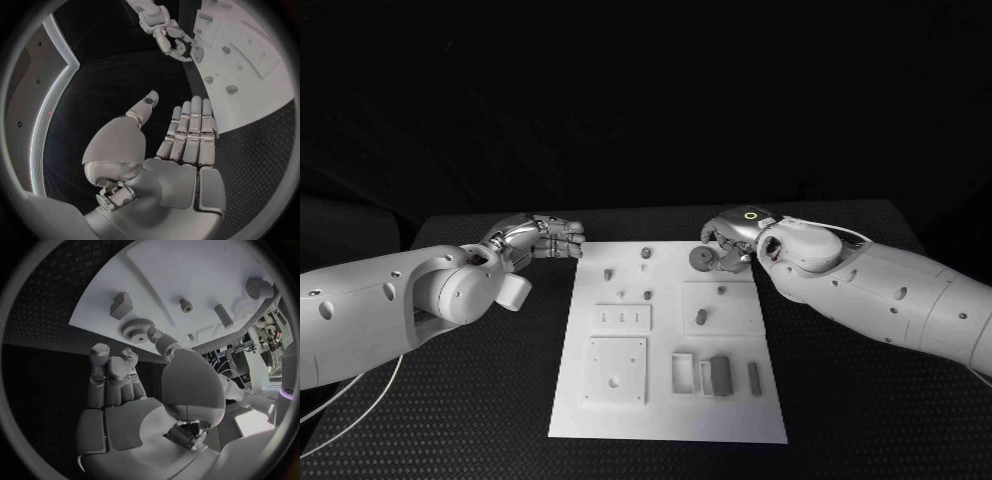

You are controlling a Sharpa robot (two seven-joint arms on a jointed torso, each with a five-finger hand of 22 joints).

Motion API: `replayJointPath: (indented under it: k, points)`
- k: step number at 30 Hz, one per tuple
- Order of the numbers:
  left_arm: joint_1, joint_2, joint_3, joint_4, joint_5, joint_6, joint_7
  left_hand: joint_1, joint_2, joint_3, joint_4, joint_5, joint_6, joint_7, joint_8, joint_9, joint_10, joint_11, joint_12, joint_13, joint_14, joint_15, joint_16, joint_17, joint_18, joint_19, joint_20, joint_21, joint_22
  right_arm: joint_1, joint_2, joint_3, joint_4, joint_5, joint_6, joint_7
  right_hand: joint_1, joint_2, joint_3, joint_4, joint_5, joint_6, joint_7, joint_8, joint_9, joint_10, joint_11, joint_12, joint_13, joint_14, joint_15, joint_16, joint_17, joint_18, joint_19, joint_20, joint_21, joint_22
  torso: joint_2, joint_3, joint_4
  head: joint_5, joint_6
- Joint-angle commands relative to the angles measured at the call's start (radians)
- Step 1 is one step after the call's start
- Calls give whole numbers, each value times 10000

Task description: Assemble the parts on the task board

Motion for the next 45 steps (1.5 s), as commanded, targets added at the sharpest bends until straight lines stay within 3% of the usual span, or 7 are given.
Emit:
replayJointPath:
  k: [1, 14, 26, 31, 39, 45]
  points:
    - [10, 13, 7, 7, 44, 151, 99, 108, 0, -42, 3, 29, -2, 18, -45, -12, -56, 22, -53, 9, 70, -1, -46, 17, -90, 59, -34, -55, -11, -27, 49, -14, -33, 7, 220, 192, 14, 148, 16, -47, -3, 173, 21, 98, 30, -80, -20, 81, -30, -15, 66, 60, 17, 387, -8, -92, 42, 224, -1, 5, 0, 21, -46]
    - [10, 19, 7, 18, 44, 158, 90, 104, 2, -45, 4, 29, -3, 27, -46, -13, -58, 24, -58, 10, 72, -1, -53, 23, -91, 60, -34, -56, -14, -56, 279, -48, -391, 170, 253, 330, -39, 459, 40, -62, 2, 379, 25, 199, 103, -133, -18, 197, -159, -28, 66, 64, 40, 387, -46, -78, 95, 213, 4, 19, -9, 83, -79]
    - [11, -13, 8, 59, 44, 144, 84, 102, -3, -48, 2, 29, -7, 38, -48, -15, -61, 25, -62, 12, 73, -1, -60, 28, -91, 59, -34, -57, -16, -58, 320, -52, -454, 314, 345, 410, -99, 1119, -10, -262, 0, 553, 31, 239, 147, -210, -12, 349, -338, -51, 73, 67, 68, 387, -126, -59, 158, 213, 6, 23, -18, 94, -125]
    - [12, -26, 8, 65, 44, 146, 65, 103, -5, -49, 1, 29, -7, 41, -49, -16, -61, 26, -64, 12, 74, -1, -63, 30, -91, 59, -34, -57, -17, -58, 327, -52, -449, 396, 405, 426, -194, 1122, -54, -265, -1, 565, 35, 229, 145, -227, -7, 378, -376, -56, 77, 66, 73, 387, -141, -47, 168, 211, 1, 29, -20, 86, -144]
    - [12, -22, 8, 64, 42, 150, 64, 105, -11, -51, -1, 29, -11, 44, -51, -18, -67, 28, -69, 12, 74, -1, -67, 33, -91, 59, -35, -58, -19, -58, 380, -53, -482, 392, 407, 321, -463, 776, -79, -146, 10, 540, 91, 161, 121, -262, 41, 451, -486, -63, 116, 59, 81, 387, -153, -39, 173, 195, -3, 26, -10, 84, -146]
    - [12, -22, 8, 59, 41, 145, 60, 107, -10, -50, -1, 29, -11, 44, -51, -18, -69, 28, -71, 12, 75, -1, -69, 34, -91, 59, -35, -58, -20, -58, 410, -53, -489, 385, 366, 313, -519, 685, -50, -93, 11, 523, 124, 135, 112, -271, 73, 478, -520, -59, 146, 62, 86, 387, -146, -46, 175, 192, -4, 31, -17, 98, -145]
